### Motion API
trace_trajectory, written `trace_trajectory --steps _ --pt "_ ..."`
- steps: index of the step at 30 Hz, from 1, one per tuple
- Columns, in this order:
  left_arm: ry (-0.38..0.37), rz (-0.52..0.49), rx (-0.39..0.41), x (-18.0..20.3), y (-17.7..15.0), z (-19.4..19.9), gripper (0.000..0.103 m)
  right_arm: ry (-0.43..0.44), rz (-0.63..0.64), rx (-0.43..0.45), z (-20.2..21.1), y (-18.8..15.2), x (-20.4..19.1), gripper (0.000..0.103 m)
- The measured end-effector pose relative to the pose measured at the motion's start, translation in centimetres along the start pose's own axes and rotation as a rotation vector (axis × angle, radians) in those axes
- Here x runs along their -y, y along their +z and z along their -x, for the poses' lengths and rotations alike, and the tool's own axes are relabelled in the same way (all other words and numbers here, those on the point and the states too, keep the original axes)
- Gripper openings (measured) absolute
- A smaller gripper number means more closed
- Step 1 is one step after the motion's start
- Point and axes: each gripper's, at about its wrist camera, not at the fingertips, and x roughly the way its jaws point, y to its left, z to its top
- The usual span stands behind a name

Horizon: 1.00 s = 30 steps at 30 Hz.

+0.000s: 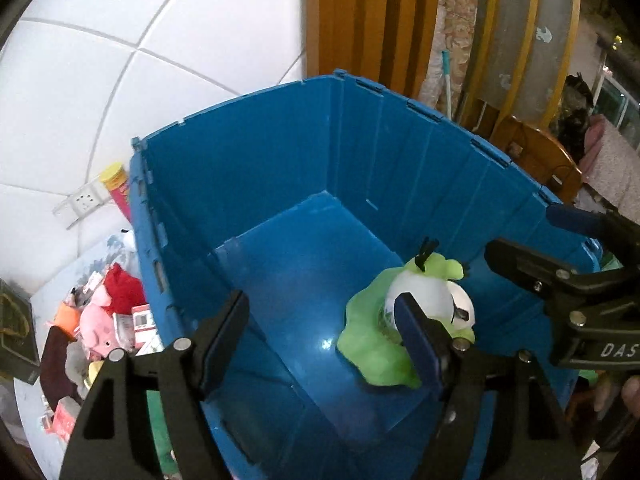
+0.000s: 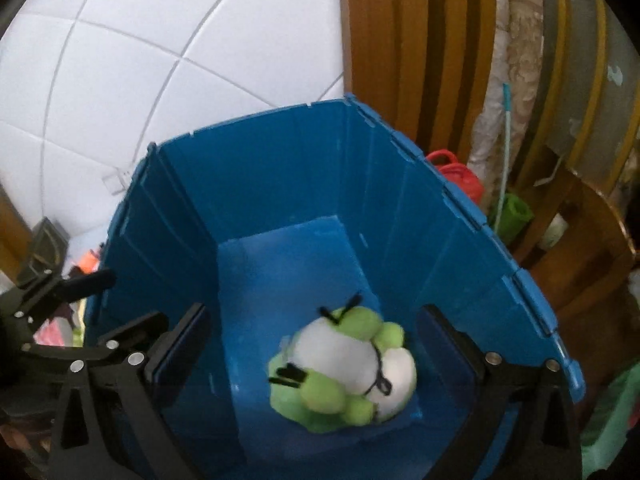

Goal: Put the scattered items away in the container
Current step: 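Lower the frog into the blue crate and open both grippers, then move both grippers back over the pile toward the brown bear plush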

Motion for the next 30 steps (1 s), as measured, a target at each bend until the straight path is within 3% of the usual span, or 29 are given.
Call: trace_trajectory --steps 5,11,18,30 --pt "0.023 0.016 0.036 -0.3 -2.2 2.6 0.075 -0.040 0.044 0.008 0.2 -0.8 -0.4 0.103" --pt "0.092 0.007 0.102 -0.6 -5.1 5.7 0.075 -0.026 0.112 0.075 2.7 -3.2 -2.1 0.103" --pt "0.095 0.005 0.161 -1.6 -9.1 9.5 0.075 -0.018 0.117 0.131 5.2 -5.9 -4.5 0.103" --pt "0.138 0.066 0.209 -7.5 -17.0 14.4 0.075 0.061 0.080 0.222 9.2 -10.6 -12.0 0.103"
